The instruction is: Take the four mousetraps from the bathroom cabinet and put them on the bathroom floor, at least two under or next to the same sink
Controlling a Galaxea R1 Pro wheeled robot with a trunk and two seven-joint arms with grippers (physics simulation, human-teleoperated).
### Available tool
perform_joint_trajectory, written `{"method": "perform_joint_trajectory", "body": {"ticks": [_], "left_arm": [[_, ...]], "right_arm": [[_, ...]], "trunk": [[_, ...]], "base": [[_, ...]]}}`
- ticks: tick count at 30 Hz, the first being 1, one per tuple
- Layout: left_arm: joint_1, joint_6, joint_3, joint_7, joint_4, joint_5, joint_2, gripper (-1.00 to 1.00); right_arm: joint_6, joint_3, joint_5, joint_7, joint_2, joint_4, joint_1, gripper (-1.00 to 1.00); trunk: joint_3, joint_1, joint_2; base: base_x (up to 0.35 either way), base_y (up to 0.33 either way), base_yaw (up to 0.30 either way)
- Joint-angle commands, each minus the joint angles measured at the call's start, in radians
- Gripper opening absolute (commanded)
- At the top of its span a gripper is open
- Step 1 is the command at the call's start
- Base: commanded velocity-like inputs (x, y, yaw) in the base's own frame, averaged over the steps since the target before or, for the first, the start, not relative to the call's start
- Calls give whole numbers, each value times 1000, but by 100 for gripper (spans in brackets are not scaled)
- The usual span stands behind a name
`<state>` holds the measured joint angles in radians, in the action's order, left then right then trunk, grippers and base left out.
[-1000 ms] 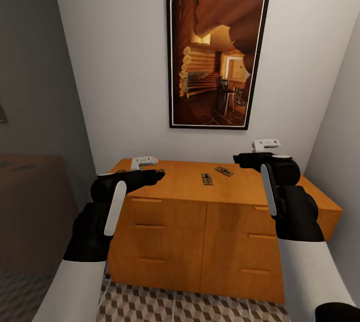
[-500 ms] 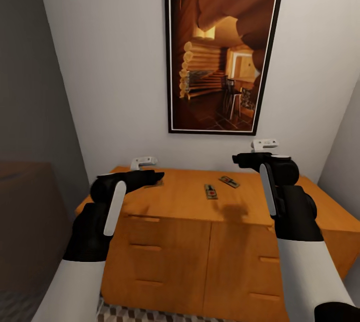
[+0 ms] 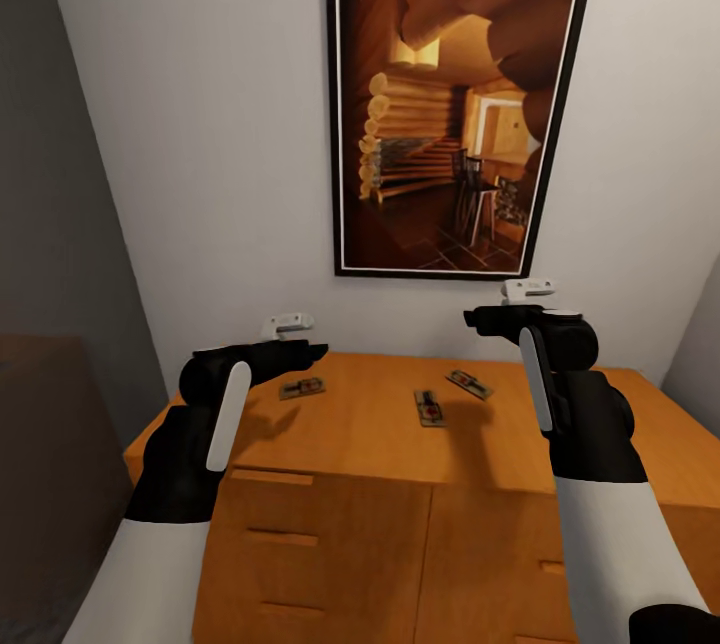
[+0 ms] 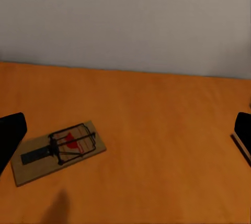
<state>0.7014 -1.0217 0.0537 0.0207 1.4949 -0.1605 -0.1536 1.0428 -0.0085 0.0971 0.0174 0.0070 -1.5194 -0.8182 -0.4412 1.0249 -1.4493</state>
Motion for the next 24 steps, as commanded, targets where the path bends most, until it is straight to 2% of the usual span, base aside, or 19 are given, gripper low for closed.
{"method": "perform_joint_trajectory", "body": {"ticks": [1, 8, 12, 16, 22, 24], "left_arm": [[1, -4, -1, 3, 1, -1, 0, 100], [1, -5, -4, 6, 1, -3, 0, 100], [-2, -5, 5, 8, -22, -7, 4, 100], [-2, -6, 5, 9, -44, -8, 4, 100], [-2, -7, 5, 10, -46, -7, 3, 100], [-2, -7, 5, 10, -46, -7, 3, 100]], "right_arm": [[4, -1, 8, 5, 1, -1, -1, 100], [4, -1, 4, 4, 1, 1, -1, 100], [-3, -20, 0, -19, 23, 24, 13, 100], [4, -11, -1, -20, 46, 46, 8, 100], [4, -4, 3, 1, 13, 80, 4, 100], [4, -4, 4, 2, 9, 91, 3, 100]], "trunk": [[-1, 0, -1], [-1, 0, -1], [-1, 0, -1], [-1, 0, -1], [-1, 0, -1], [-1, 0, -1]], "base": [[69, 0, 0], [32, 0, 0], [0, 0, 0], [0, 0, 0], [0, 0, 0], [0, 0, 0]]}}
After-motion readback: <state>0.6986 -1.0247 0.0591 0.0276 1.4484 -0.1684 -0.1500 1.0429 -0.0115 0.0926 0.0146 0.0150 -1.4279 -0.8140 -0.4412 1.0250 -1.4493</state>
